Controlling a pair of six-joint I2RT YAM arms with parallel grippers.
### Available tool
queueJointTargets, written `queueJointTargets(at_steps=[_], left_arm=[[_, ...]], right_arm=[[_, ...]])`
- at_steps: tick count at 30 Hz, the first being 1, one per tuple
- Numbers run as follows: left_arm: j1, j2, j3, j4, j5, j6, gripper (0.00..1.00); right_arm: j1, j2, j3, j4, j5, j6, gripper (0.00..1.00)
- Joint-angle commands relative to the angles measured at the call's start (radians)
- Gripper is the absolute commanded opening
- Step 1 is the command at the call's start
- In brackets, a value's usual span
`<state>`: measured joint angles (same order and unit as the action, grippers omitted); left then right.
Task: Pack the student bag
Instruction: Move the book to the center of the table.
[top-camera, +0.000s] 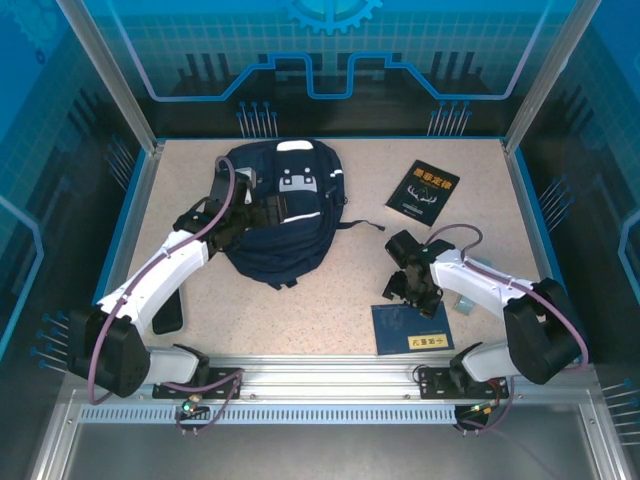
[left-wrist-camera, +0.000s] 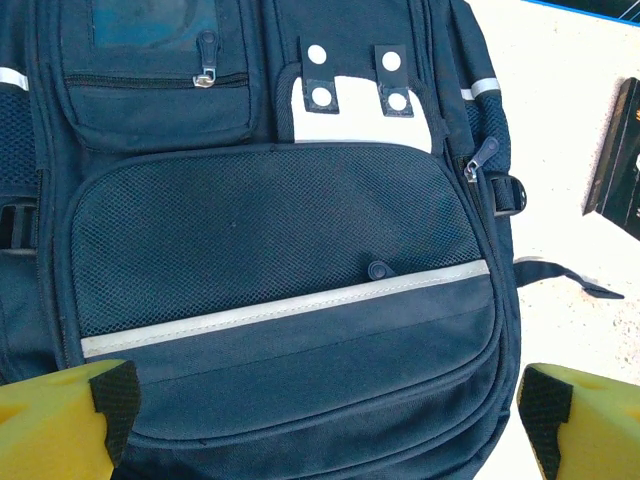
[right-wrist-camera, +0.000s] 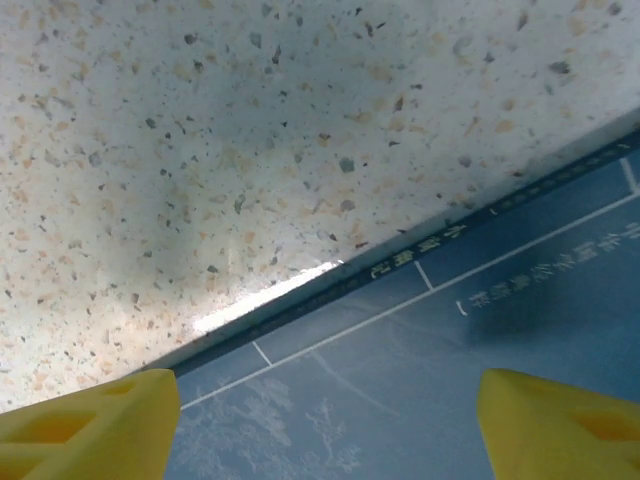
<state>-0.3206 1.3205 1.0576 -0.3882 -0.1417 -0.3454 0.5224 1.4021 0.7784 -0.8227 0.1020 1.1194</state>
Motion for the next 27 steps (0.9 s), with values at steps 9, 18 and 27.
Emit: queueJointTargets(at_steps=[9, 18, 27], left_arm=[[0.01, 0.013, 0.038, -0.028, 0.077, -0.013, 0.99], [0.01, 0.031, 0.047, -0.044, 0.142, -0.043, 0.99], [0.009, 0.057, 0.054, -0.072, 0.24, -0.076, 0.99]], right_arm=[[-0.016, 0.081, -0.057, 0.236, -0.083, -0.054, 0.78], [0.003, 0.199, 0.032, 0.419, -0.223, -0.189, 0.77], [0.134, 0.392, 0.244, 0.468, -0.338, -0.272, 0.71]])
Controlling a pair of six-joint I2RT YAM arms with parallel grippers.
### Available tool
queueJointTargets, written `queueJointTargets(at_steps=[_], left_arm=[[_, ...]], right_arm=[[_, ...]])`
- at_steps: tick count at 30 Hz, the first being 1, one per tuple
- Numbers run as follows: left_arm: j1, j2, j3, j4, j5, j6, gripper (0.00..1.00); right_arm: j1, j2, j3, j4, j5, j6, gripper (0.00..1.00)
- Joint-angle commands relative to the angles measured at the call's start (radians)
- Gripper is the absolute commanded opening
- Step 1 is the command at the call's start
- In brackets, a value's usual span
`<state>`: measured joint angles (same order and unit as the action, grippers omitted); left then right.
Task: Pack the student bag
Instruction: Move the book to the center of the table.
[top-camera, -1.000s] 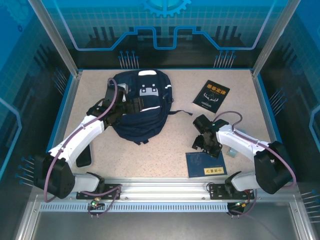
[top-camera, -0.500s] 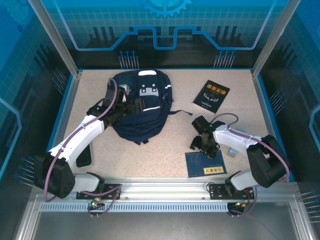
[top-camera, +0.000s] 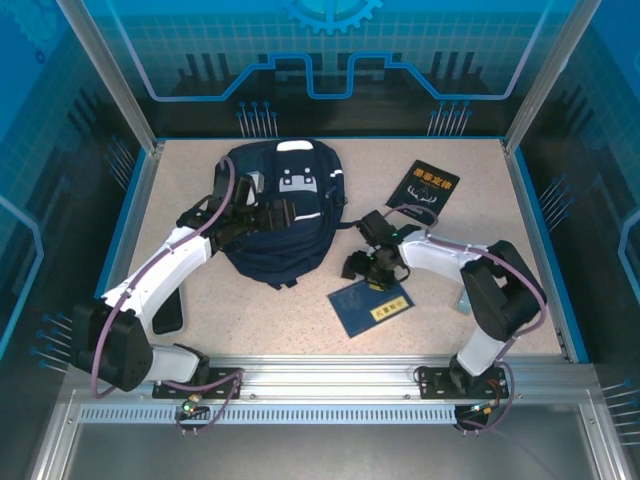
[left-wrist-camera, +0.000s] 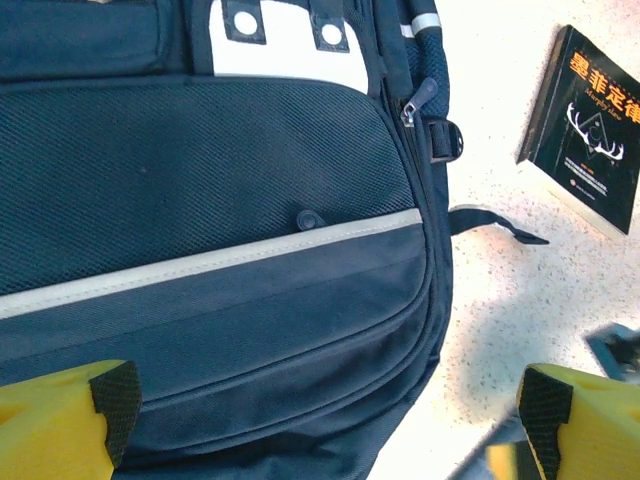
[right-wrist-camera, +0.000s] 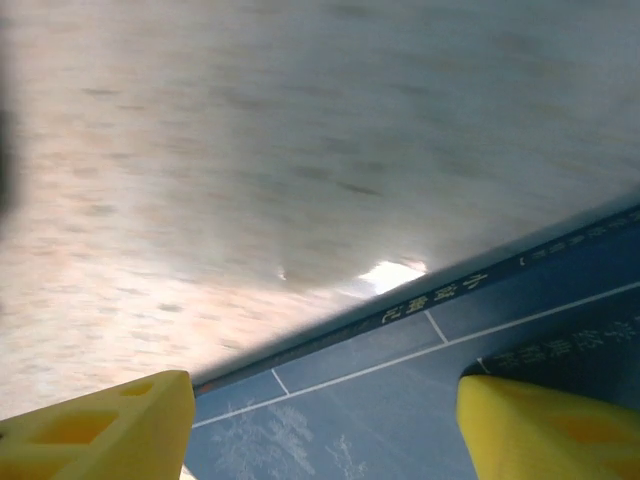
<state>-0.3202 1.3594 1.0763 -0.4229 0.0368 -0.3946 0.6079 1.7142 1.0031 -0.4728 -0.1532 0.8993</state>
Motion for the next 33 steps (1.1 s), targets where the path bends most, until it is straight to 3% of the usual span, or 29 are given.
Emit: queueJointTargets(at_steps=[1, 4, 9, 14, 22, 28, 33], left_arm=[[0.009, 0.023, 0.038, -0.042, 0.068, -0.03, 0.99], [0.009, 0.037, 0.046, -0.054, 0.106, -0.04, 0.98], [-0.005, 0.064, 0.056, -0.064, 0.179, -0.048, 0.95], [-0.062, 0.09, 0.073, -0.076, 0.182, -0.043, 0.9], [-0.121, 0.131, 0.088, -0.058, 0.147, -0.072, 0.86], [-0.14, 0.139, 0.084, -0.049, 0.159, -0.092, 0.85], [-0.153, 0.151, 0.08, -0.05, 0.176, -0.099, 0.84]], right_arm=[[0.055, 0.087, 0.036, 0.107, -0.076, -0.054, 0.7], [0.059, 0.046, 0.058, 0.054, -0.007, -0.048, 0.67], [0.059, -0.091, 0.086, -0.187, 0.175, -0.005, 0.64], [0.099, -0.125, -0.017, -0.181, -0.006, 0.047, 0.47], [0.168, -0.042, 0.012, -0.184, -0.058, -0.009, 0.26], [0.151, -0.016, -0.018, -0.211, -0.011, -0.046, 0.23], [0.077, -0.05, -0.076, -0.274, 0.073, -0.12, 0.23]])
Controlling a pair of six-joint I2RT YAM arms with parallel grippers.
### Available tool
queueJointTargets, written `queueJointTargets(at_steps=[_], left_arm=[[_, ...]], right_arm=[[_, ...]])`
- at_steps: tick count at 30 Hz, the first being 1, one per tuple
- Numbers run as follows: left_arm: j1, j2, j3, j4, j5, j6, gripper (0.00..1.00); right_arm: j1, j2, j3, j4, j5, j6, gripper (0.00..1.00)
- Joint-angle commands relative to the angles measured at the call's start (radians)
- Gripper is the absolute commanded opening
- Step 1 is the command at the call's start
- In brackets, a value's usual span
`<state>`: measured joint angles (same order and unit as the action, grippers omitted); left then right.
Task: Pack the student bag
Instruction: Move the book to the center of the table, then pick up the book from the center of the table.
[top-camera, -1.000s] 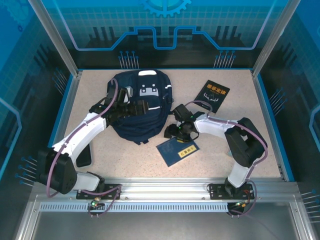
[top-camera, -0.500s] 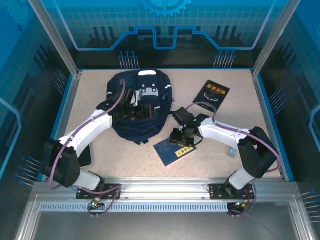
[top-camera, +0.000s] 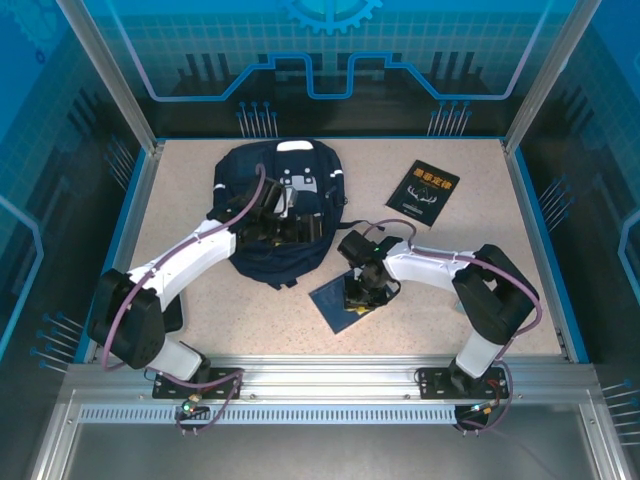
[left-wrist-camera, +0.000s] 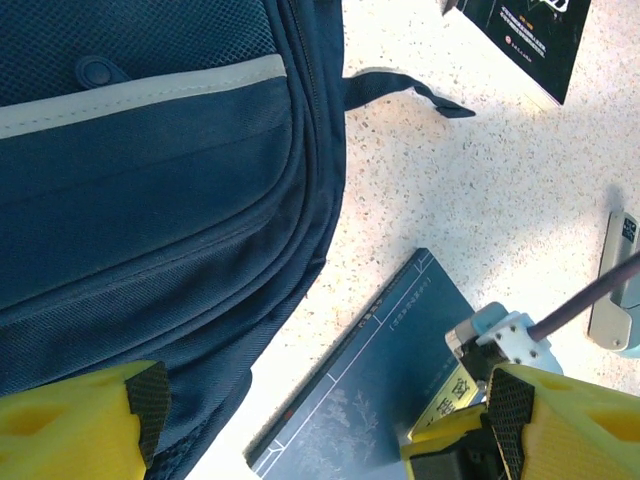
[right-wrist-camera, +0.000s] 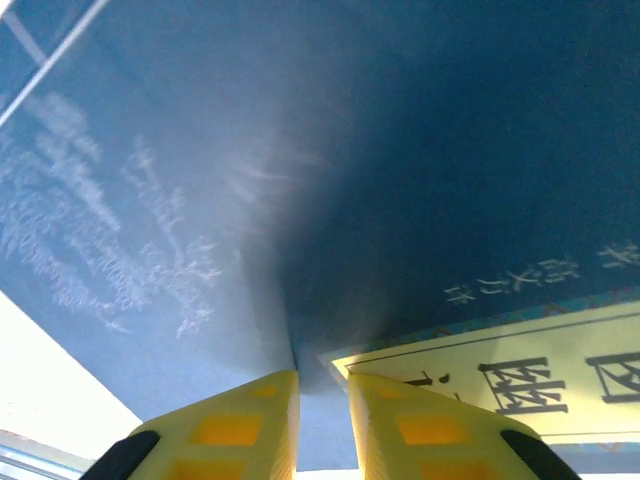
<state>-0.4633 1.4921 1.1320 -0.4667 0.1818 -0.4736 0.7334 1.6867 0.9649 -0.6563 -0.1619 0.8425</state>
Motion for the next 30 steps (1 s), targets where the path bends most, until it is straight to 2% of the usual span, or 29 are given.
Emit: queueJointTargets(at_steps=[1, 5, 7, 10, 12, 16, 21, 30], left_arm=[[-0.013, 0.02, 0.026, -0.005, 0.035, -0.023, 0.84], [-0.031, 0.037, 0.034, 0.003, 0.051, -0.029, 0.84], [-0.049, 0.057, 0.049, -0.003, 0.058, -0.033, 0.83], [-0.088, 0.087, 0.07, -0.007, 0.064, -0.041, 0.82], [-0.114, 0.11, 0.078, -0.002, 0.065, -0.055, 0.81], [-0.173, 0.183, 0.11, 0.009, 0.083, -0.082, 0.76], [-0.238, 0.283, 0.164, 0.003, 0.058, -0.097, 0.73], [-0.292, 0.439, 0.229, -0.027, -0.002, -0.103, 0.61]], right_arm=[[-0.072, -0.034, -0.045, -0.099, 0.103, -0.083, 0.24], [-0.164, -0.066, -0.028, -0.104, 0.129, -0.149, 0.28], [-0.191, -0.094, 0.006, -0.119, 0.125, -0.158, 0.33], [-0.212, -0.149, 0.02, -0.135, 0.157, -0.124, 0.51], [-0.236, -0.173, 0.0, -0.146, 0.172, -0.077, 0.55], [-0.282, -0.214, -0.079, -0.1, 0.136, 0.016, 0.71], [-0.289, -0.204, -0.145, -0.018, 0.046, 0.052, 0.73], [-0.295, -0.158, -0.151, 0.01, 0.036, 0.07, 0.63]])
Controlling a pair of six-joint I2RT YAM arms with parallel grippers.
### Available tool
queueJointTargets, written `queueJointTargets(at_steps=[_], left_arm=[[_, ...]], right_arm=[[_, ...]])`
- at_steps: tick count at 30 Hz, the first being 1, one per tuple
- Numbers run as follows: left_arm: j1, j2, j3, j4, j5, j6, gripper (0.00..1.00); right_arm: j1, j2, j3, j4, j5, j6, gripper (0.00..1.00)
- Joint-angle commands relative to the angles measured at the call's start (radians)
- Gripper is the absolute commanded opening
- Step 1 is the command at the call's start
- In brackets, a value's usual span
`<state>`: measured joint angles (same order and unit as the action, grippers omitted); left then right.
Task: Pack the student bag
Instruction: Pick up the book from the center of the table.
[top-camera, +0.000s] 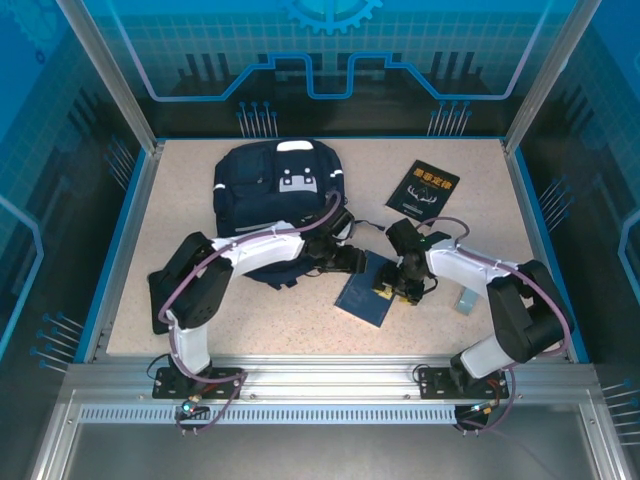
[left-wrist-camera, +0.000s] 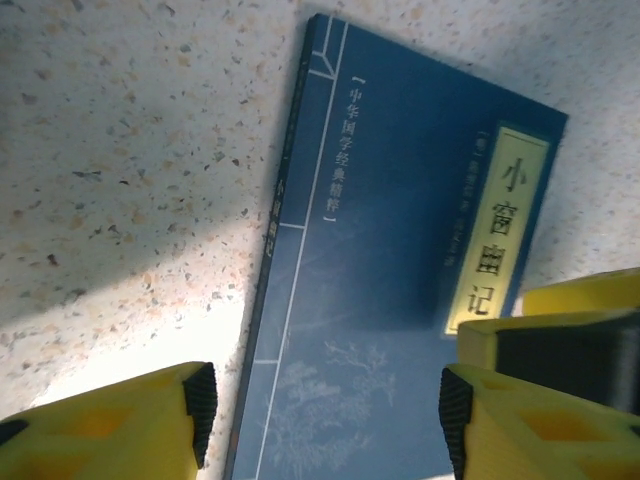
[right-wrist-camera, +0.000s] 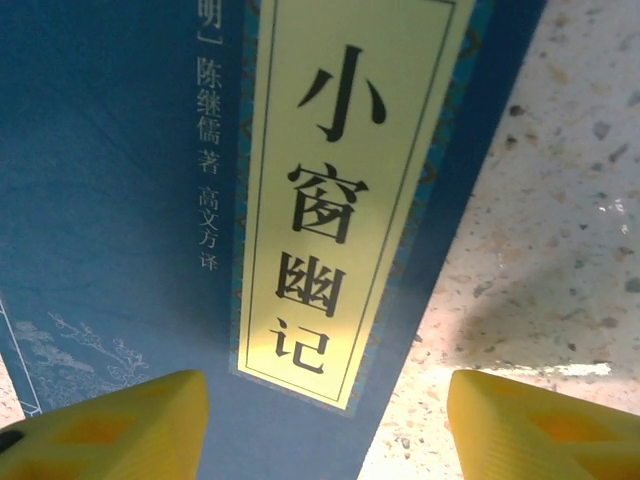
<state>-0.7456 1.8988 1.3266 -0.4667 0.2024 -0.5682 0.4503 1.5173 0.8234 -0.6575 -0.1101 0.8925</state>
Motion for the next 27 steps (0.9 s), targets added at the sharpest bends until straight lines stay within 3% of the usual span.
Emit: queueJointTargets(at_steps=[1, 15, 27], left_arm=[[-0.013, 0.044, 0.04, -0.029, -0.023, -0.008, 0.6], [-0.043, 0.178, 0.118, -0.109, 0.012, 0.034, 0.42], [-0.058, 0.245, 0.149, -0.2, -0.043, 0.053, 0.33]], right_arm=[[-0.014, 0.015, -0.011, 0.012, -0.016, 0.019, 0.62], [-0.033, 0.046, -0.001, 0.048, -0.06, 0.016, 0.51], [-0.03, -0.013, 0.093, -0.034, -0.095, -0.001, 0.43]])
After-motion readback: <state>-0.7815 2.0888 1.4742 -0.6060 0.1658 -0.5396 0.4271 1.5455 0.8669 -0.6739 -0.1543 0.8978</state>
